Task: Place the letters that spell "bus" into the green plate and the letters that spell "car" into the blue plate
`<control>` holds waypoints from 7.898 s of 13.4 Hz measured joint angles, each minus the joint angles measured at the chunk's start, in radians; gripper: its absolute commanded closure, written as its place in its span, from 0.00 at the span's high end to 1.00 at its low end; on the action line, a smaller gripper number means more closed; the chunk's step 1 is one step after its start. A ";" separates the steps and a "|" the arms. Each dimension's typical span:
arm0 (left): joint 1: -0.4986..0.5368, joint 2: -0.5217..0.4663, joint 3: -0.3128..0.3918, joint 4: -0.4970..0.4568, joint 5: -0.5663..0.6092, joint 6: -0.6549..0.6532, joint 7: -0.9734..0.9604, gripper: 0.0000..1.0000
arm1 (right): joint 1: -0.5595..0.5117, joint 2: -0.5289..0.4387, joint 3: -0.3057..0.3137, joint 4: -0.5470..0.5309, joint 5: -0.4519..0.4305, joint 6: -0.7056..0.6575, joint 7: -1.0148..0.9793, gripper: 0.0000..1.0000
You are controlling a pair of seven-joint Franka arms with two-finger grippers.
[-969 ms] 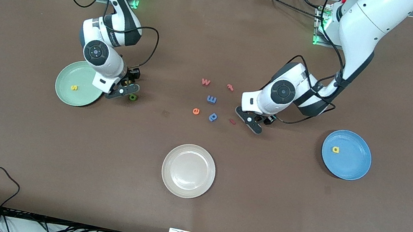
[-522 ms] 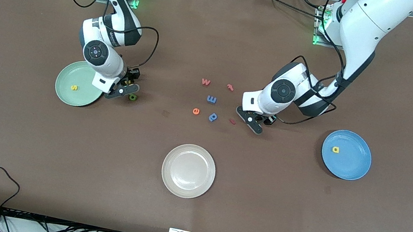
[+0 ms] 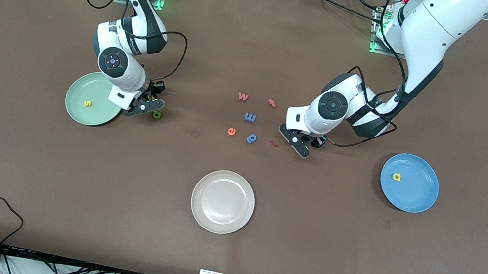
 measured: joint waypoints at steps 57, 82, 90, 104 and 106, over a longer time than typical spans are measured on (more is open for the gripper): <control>0.361 -0.011 -0.250 -0.152 0.246 0.016 -0.968 0.16 | 0.035 0.119 -0.006 0.189 0.010 -0.009 0.593 0.59; 0.725 -0.046 -0.264 0.117 0.267 -0.400 -0.244 1.00 | -0.264 -0.022 -0.046 0.188 0.006 -0.226 0.158 0.69; 0.724 -0.107 -0.488 0.402 0.266 -0.836 -0.249 1.00 | -0.289 -0.152 -0.036 0.239 0.008 -0.322 0.133 1.00; 0.136 -0.456 0.372 0.514 -0.203 -0.943 0.040 1.00 | -0.166 -0.339 -0.236 0.642 0.095 -0.841 0.113 1.00; 0.117 -0.541 0.400 0.416 -0.207 -0.859 0.040 1.00 | -0.154 -0.332 -0.236 0.647 0.094 -0.851 0.113 1.00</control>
